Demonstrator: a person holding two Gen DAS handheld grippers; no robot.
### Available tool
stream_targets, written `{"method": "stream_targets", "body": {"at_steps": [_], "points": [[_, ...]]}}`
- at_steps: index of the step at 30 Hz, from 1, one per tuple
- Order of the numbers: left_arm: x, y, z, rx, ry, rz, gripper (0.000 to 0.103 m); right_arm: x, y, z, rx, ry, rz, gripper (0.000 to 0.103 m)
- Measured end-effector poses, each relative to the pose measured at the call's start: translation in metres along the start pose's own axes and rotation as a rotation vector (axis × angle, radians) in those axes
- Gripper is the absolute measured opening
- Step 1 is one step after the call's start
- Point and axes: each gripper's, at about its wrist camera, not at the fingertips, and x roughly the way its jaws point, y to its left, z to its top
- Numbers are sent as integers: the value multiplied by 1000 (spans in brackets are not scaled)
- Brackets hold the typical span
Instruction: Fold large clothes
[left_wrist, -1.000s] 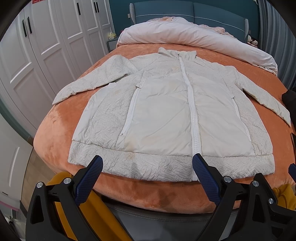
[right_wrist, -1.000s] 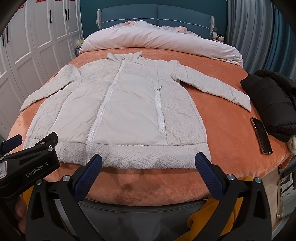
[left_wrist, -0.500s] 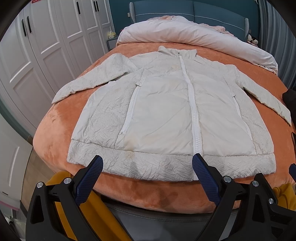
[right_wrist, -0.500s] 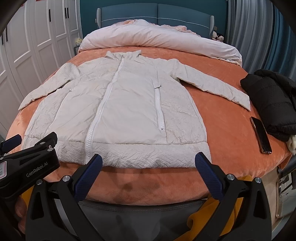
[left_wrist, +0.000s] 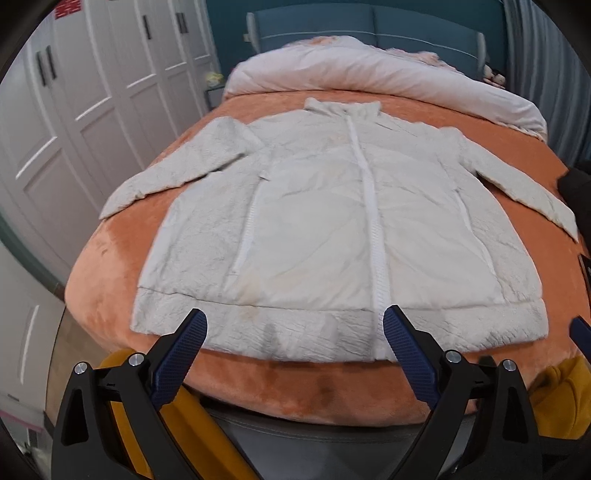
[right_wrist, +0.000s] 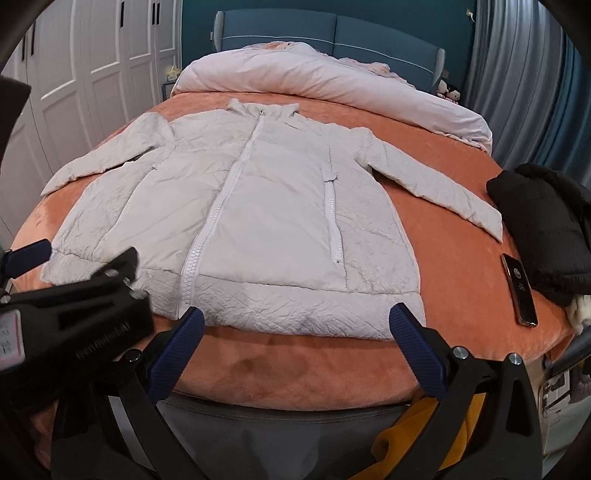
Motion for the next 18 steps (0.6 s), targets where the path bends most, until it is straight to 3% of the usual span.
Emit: {"method": "stream_targets", "body": {"at_steps": [6,18], "points": [[5,13,5,-35,8,19,93,0,-12,4,47,-4,-23,98],[5,8,0,-12,14,8,93,-1,-11,7,45,-12,-21,98]]}}
